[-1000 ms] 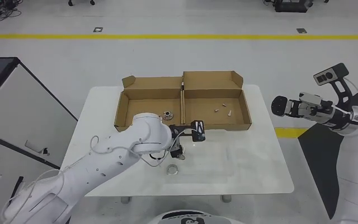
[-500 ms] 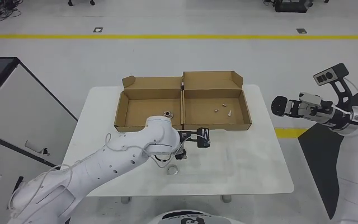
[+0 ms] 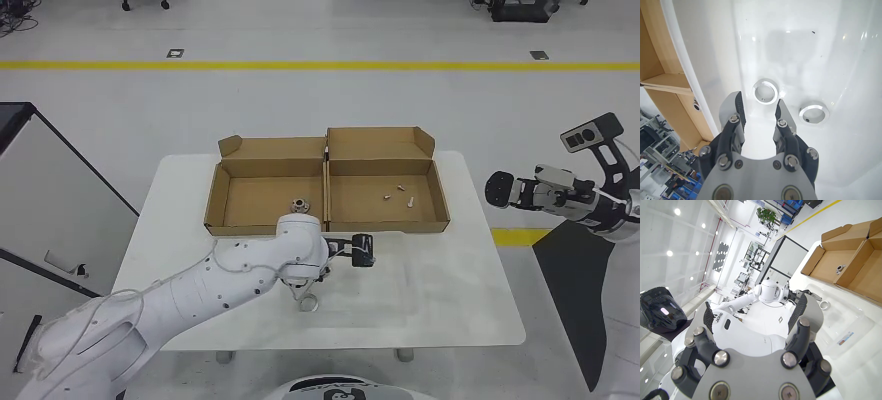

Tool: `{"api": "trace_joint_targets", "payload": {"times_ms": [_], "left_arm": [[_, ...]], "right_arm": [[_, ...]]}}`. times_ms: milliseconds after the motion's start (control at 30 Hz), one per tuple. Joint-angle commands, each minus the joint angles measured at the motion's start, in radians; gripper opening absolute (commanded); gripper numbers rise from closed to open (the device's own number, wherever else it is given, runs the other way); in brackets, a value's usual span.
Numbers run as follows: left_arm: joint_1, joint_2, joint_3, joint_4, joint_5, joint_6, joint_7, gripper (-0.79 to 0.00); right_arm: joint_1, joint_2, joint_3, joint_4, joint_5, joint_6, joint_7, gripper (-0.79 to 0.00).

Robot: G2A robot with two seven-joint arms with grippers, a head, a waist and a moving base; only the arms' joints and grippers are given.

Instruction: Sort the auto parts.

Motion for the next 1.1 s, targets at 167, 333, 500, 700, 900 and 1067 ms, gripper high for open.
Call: {"api": "trace_joint_targets", "payload": {"times_ms": [167,333,500,700,900,1067], "left_arm": [[-0.012,-0.028,0.023,0.051,0.027,0.010,0.004,-0.468],[-0.014,-0.043,0.031,0.086,0.038,0.018,0.001,-0.496],[-0.017,-0.057,0.039,0.117,0.053,0.016,-0.005,-0.502],[-0.017,-0.071,0.043,0.144,0.068,0.017,-0.006,-0.505],[-0.014,-0.084,0.047,0.163,0.083,0.018,-0.015,-0.511],[-0.013,-0.093,0.048,0.180,0.066,0.014,-0.021,-0.496]], "right_arm": [[0.000,0.000,0.000,0.000,0.000,0.000,0.000,0.000],[0.000,0.000,0.000,0.000,0.000,0.000,0.000,0.000],[0.000,0.000,0.000,0.000,0.000,0.000,0.000,0.000],[0.000,0.000,0.000,0.000,0.000,0.000,0.000,0.000],[0.000,0.000,0.000,0.000,0.000,0.000,0.000,0.000],[0.000,0.000,0.000,0.000,0.000,0.000,0.000,0.000]]}}
